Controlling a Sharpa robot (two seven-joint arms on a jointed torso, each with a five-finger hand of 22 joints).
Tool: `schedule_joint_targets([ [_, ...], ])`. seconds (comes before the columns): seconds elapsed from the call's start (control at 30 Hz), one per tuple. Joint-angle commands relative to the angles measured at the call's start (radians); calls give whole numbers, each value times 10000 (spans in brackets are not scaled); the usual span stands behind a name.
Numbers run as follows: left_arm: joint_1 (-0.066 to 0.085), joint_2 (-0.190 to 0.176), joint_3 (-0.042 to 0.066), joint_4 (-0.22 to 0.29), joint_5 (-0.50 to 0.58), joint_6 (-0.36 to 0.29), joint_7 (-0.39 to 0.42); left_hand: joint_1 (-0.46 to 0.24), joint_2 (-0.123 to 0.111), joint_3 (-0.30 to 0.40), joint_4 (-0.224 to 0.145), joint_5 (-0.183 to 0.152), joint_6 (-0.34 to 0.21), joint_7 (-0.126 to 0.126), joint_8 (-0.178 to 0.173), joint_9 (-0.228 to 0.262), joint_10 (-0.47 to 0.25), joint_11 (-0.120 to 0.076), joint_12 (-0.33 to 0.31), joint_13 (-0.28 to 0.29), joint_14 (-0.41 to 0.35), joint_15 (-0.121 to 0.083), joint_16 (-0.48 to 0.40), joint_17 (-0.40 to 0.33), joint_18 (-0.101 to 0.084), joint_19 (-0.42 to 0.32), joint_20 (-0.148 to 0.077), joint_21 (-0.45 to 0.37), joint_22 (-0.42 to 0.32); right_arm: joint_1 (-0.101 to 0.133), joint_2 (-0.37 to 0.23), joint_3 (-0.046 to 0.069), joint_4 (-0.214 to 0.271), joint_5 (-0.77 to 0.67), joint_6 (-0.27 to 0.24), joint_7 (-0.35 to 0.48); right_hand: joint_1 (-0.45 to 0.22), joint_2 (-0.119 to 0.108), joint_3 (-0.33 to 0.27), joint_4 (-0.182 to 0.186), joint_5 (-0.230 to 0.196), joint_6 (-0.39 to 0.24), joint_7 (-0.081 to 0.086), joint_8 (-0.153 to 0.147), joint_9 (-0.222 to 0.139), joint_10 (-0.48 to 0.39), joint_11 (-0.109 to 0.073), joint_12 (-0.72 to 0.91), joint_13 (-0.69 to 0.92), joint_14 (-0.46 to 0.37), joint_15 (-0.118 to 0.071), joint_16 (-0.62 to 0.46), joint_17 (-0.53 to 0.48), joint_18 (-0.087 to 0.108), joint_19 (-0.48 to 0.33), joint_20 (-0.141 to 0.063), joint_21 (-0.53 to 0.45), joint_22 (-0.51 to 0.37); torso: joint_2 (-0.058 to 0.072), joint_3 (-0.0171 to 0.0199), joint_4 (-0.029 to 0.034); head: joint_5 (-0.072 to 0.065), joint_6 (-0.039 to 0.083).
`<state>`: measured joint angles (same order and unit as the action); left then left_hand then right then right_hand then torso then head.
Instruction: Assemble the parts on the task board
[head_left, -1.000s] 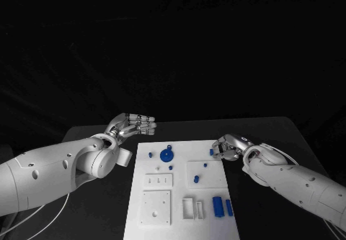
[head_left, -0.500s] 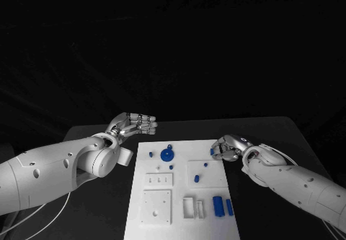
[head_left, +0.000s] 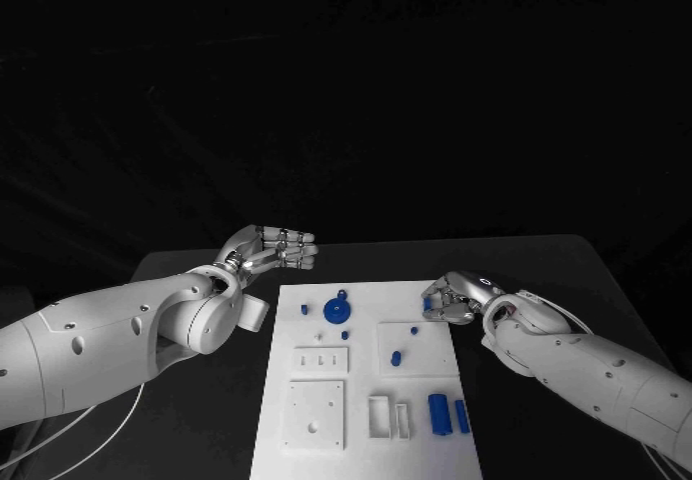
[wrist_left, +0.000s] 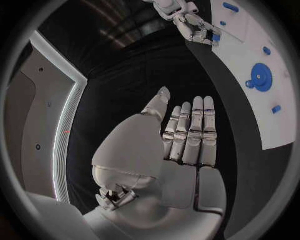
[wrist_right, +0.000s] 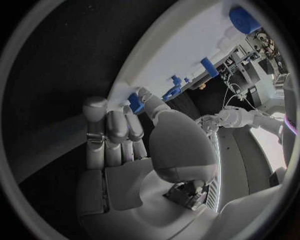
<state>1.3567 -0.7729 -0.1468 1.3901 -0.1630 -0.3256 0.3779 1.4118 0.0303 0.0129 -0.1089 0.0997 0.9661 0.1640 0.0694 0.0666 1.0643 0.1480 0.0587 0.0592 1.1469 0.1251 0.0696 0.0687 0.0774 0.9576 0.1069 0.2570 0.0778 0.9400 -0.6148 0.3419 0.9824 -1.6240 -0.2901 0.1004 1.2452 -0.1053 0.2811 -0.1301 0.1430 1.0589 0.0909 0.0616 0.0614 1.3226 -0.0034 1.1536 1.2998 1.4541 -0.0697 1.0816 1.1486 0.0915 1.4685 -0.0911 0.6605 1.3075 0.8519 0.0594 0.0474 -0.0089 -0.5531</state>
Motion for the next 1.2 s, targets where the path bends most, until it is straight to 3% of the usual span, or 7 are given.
schedule_joint_targets([
  [0.03,4,4,7,31,-26,133,99,41,60,-54,-10,50,-43,1,-43,-6,-82,10,-7,9,-73,24,-39,0,-15,10,67,28,-12,-10,24,2,-6,-93,71,29,-46,76,95,-24,-81,130,14,-3,8,56,29,40,8,30,3,68,16,-19,495,1,54,191,-1,-2,4,13,-4],
  [0.2,4,1,7,34,-26,129,95,41,60,-54,-10,50,-43,1,-43,-6,-82,10,-7,9,-73,24,-39,0,-15,10,67,28,-12,-11,37,2,-4,-93,87,34,-64,109,211,-83,-172,234,3,2,11,65,27,64,21,34,5,86,30,-15,495,8,87,206,-2,2,-10,27,-27],
  [0.4,5,-6,8,39,-26,126,90,57,65,-72,6,51,-48,3,-44,-6,-78,11,-5,10,-70,24,-38,0,-15,16,68,16,-10,-15,34,2,1,-101,16,30,-56,316,385,-248,-499,564,-8,5,18,57,29,85,35,28,3,95,37,-13,493,7,87,215,-8,10,-18,6,-37],
  [0.7,5,-7,8,38,-26,127,86,57,65,-72,6,51,-48,3,-44,-6,-78,11,-5,10,-70,24,-38,0,-15,16,68,16,-10,-22,34,2,30,-123,-292,42,-45,562,648,-435,-774,1186,-175,10,46,79,-65,102,49,37,-58,114,59,-64,498,-46,133,238,-7,14,-7,-3,-37],
  [0.93,5,-5,8,33,-69,224,39,54,142,-34,29,46,105,-47,-28,0,80,-37,-7,8,-18,-4,-32,5,-21,24,45,28,-3,-24,41,3,102,-116,-649,67,-70,607,629,-499,-772,1404,-238,14,50,118,-95,111,51,48,-90,139,85,-99,503,-79,182,261,-3,14,-8,-13,-40],
  [1.07,6,-3,8,25,-288,369,-172,-71,257,3,154,18,421,-177,-34,-3,447,-174,-9,3,370,-161,80,45,-74,181,-90,150,49,-23,15,4,317,-110,-711,-73,-83,598,561,-509,-762,1509,-273,12,49,130,-113,107,50,47,-108,138,88,-112,502,-100,185,264,-16,22,-37,-18,-19],
  [1.2,14,51,9,-44,-458,487,-666,-334,291,-57,368,-66,775,-334,-9,5,998,-386,0,5,992,-418,417,150,-89,589,-308,446,181,-8,-84,7,758,-186,-505,-411,-103,590,413,-487,-790,1524,-288,9,48,124,-123,85,42,46,-121,133,92,-122,501,-114,169,259,-45,5,-72,-40,39],
])
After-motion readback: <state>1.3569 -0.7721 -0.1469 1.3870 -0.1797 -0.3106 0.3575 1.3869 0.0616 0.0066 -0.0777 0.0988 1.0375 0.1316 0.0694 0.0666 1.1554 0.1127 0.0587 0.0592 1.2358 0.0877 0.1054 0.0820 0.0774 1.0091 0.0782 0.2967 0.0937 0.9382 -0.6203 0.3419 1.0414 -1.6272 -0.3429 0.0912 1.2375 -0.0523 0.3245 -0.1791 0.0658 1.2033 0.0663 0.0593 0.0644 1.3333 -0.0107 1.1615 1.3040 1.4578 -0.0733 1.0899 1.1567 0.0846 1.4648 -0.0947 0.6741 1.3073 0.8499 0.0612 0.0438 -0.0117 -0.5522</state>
